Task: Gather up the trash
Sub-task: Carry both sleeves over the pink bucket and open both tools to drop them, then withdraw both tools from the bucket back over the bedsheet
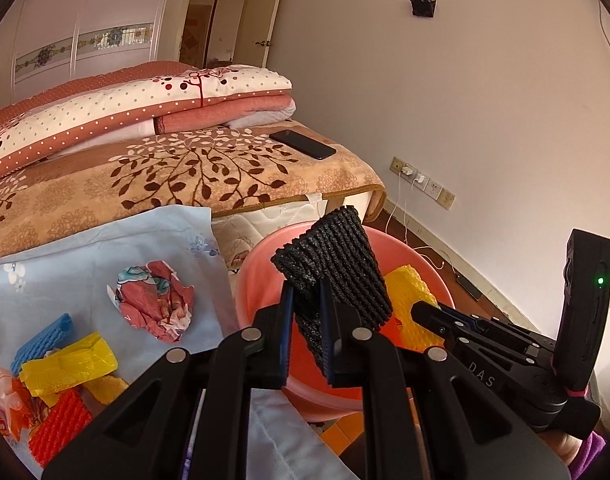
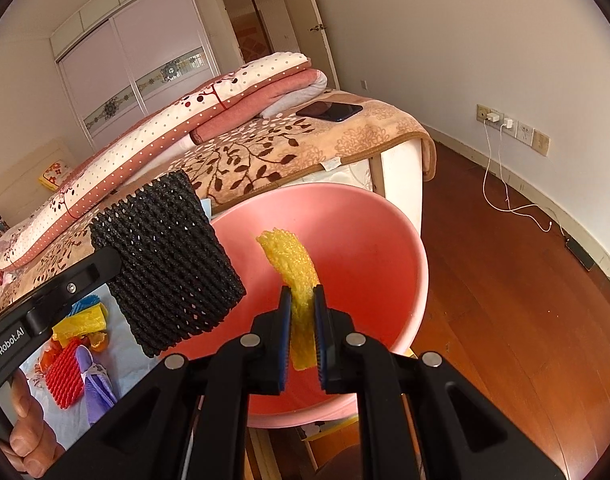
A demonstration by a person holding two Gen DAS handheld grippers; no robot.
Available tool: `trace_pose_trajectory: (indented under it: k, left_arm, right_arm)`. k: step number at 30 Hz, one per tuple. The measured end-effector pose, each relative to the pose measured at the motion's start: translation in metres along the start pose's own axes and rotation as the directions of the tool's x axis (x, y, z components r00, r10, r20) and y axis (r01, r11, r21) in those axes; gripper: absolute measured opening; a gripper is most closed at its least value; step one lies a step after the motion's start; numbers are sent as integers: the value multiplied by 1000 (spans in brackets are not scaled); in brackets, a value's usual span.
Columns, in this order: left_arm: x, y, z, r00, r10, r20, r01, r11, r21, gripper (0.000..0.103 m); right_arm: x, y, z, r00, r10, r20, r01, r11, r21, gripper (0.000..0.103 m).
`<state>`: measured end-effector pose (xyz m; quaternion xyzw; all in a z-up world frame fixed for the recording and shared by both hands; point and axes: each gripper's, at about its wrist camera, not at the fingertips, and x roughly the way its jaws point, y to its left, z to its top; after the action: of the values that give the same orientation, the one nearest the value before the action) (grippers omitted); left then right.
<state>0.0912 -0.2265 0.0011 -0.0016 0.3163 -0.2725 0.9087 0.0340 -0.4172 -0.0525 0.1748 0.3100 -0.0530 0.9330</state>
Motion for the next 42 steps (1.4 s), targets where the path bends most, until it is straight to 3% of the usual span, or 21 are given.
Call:
trace_pose_trajectory:
  k: [6, 8, 12, 15, 30, 42]
  left_arm:
    - [0, -3, 0, 1000, -5, 1, 5, 1000, 5, 13]
    - [1, -2, 1, 1000, -10, -3, 10, 1000, -2, 15]
    - [-1, -1, 2, 1000, -19, -10, 19, 1000, -16, 31]
    - [-4, 1, 3, 1000, -26, -4, 25, 999, -31, 35]
    - [-27, 15, 4, 1000, -2, 27, 3, 998, -60, 35]
    - [-80, 54, 10, 987, 110, 113, -99, 991, -95, 35]
  right_arm:
    - [3, -2, 0, 1000, -9, -3, 9, 1000, 7, 10]
    - [3, -2, 0, 1000, -11, -6, 11, 1000, 12, 16]
    - [0, -2, -1, 1000, -28, 8, 28, 1000, 10, 37]
    - [-1, -2, -2, 999, -32, 11, 32, 999, 9, 37]
    - [-21, 17, -1, 999, -17, 49, 18, 1000, -21, 48]
    - [-46, 64, -1, 993, 75, 87, -65, 992, -110, 51]
